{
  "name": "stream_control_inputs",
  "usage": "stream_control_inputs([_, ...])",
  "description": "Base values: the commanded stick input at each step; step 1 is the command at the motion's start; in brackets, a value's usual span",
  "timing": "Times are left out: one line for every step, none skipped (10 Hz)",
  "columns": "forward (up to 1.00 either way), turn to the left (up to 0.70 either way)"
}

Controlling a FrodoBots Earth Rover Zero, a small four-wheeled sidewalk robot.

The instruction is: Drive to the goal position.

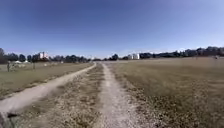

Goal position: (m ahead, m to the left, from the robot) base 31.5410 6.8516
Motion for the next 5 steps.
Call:
stream_control_inputs([0.69, 0.06])
stream_control_inputs([0.69, 0.06])
stream_control_inputs([0.69, 0.06])
stream_control_inputs([0.69, 0.06])
stream_control_inputs([0.69, 0.06])
